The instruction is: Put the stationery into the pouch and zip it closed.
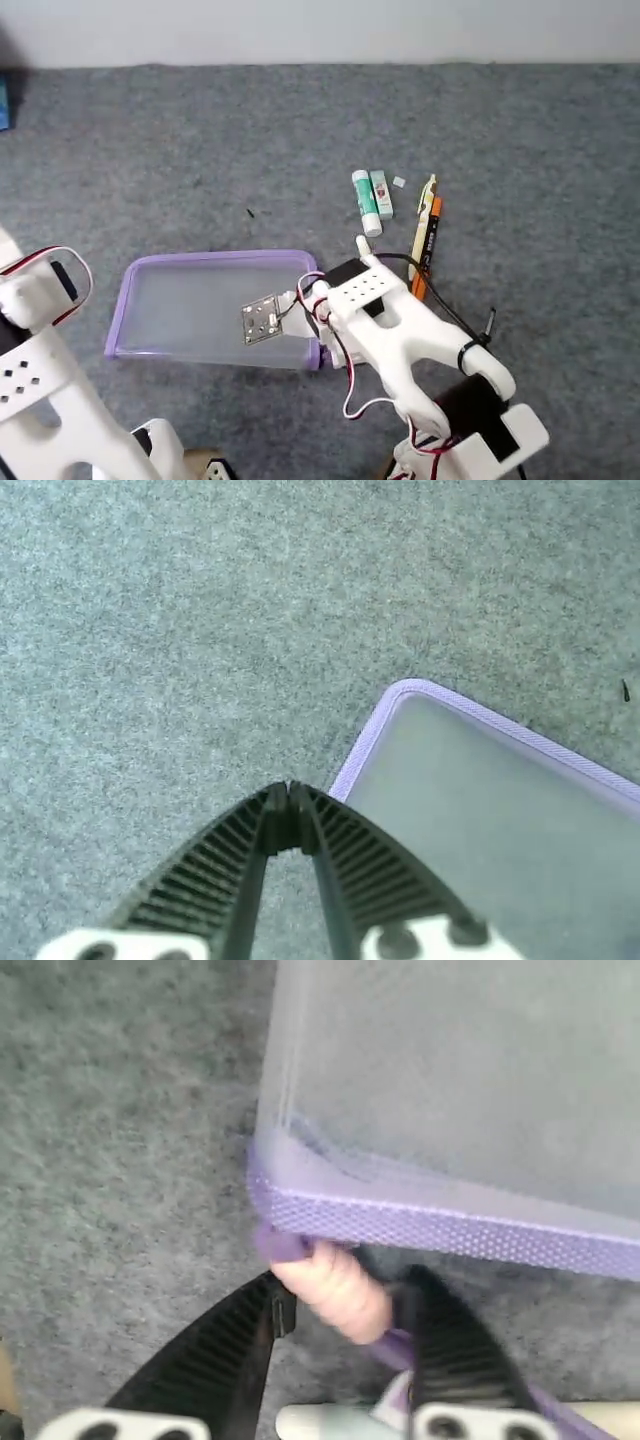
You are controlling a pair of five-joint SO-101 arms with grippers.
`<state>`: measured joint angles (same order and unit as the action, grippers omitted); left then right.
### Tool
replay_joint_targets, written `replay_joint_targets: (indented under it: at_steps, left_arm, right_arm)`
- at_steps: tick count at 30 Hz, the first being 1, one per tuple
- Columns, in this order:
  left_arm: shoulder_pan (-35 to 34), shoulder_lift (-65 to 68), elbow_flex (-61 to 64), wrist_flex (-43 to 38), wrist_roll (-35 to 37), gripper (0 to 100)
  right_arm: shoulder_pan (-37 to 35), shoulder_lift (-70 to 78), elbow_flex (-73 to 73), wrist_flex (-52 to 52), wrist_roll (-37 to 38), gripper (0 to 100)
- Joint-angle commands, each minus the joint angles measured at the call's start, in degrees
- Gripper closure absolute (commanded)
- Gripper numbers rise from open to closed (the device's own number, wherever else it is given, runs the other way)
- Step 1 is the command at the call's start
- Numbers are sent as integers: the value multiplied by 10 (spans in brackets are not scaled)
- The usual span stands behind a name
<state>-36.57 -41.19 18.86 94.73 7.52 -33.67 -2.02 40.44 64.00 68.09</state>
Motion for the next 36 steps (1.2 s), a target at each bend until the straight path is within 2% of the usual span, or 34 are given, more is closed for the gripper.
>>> replay_joint_targets:
  at_steps: [1,5,7,9,16,23,27,31,36]
  left_arm:
    - [-1,-12,-2,5,-4,987]
    - [-1,-12,-2,5,-4,987]
    - [-1,-12,-2,15,-4,987]
    - [0,-12,-2,25,-4,987]
    - [1,-13,-4,33,-4,987]
    - [2,-13,-13,42,-5,987]
    - [7,-13,-66,55,-66,987]
    - [55,-14,-105,58,-72,987]
    - [155,-27,-125,58,-72,987]
  right_arm:
    - [5,6,-5,-1,2,926]
    - [5,-28,-18,19,3,938]
    - [2,-58,-41,59,2,991]
    - [2,-93,-73,109,-4,984]
    - [1,-207,-239,218,-159,989]
    - [-10,-223,-433,294,-302,989]
    - [-11,-221,-501,283,-344,989]
    - [-29,-202,-543,274,-367,989]
    - [-88,-141,-607,273,-367,989]
